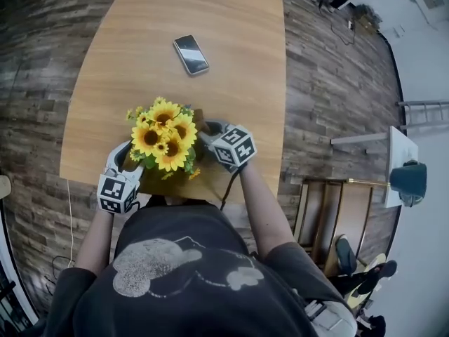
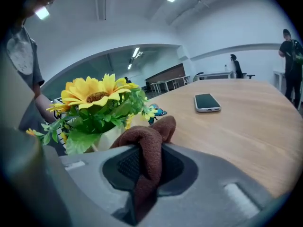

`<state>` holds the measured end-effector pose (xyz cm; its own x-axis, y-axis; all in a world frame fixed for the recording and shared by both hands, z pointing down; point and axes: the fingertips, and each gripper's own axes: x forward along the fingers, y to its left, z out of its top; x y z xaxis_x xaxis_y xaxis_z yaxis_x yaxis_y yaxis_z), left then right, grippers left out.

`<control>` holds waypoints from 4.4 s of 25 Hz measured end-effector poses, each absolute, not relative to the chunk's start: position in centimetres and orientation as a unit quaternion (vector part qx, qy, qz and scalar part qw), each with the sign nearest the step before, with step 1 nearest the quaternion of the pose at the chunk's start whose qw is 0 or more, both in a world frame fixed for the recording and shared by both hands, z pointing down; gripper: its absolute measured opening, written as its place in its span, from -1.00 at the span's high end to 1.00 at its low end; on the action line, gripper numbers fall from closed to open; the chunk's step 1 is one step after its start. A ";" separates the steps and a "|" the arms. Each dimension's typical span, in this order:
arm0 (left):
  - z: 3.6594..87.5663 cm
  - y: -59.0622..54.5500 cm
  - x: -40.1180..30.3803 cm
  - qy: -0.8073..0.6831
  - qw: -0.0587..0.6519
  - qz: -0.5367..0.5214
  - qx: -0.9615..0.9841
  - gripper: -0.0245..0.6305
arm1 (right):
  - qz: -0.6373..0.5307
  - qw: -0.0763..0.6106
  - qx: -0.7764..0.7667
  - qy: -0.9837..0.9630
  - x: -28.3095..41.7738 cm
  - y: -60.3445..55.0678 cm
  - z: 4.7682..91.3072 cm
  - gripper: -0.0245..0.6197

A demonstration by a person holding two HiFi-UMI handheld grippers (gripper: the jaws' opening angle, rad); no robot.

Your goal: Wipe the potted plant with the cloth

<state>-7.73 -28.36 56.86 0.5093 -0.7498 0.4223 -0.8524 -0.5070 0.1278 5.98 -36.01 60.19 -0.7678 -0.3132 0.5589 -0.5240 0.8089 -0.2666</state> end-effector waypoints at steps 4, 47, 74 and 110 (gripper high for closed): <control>58.3 -26.7 -6.8 -0.462 0.146 0.178 0.857 -0.28 | 0.201 0.258 0.189 -0.926 5.1 -34.9 60.3 0.77; 57.1 -28.7 -5.6 -0.394 0.093 0.145 0.903 -0.71 | 0.152 0.314 0.092 -0.933 0.9 -20.1 60.1 0.77; 55.8 -25.7 -4.0 -0.157 0.055 0.154 0.974 -0.72 | 0.165 0.288 0.205 -0.921 -1.3 -35.9 59.9 0.77; 57.1 -28.4 -4.2 -0.285 0.114 0.100 0.946 -0.68 | 0.237 0.233 0.302 -0.894 1.8 -23.4 60.0 0.77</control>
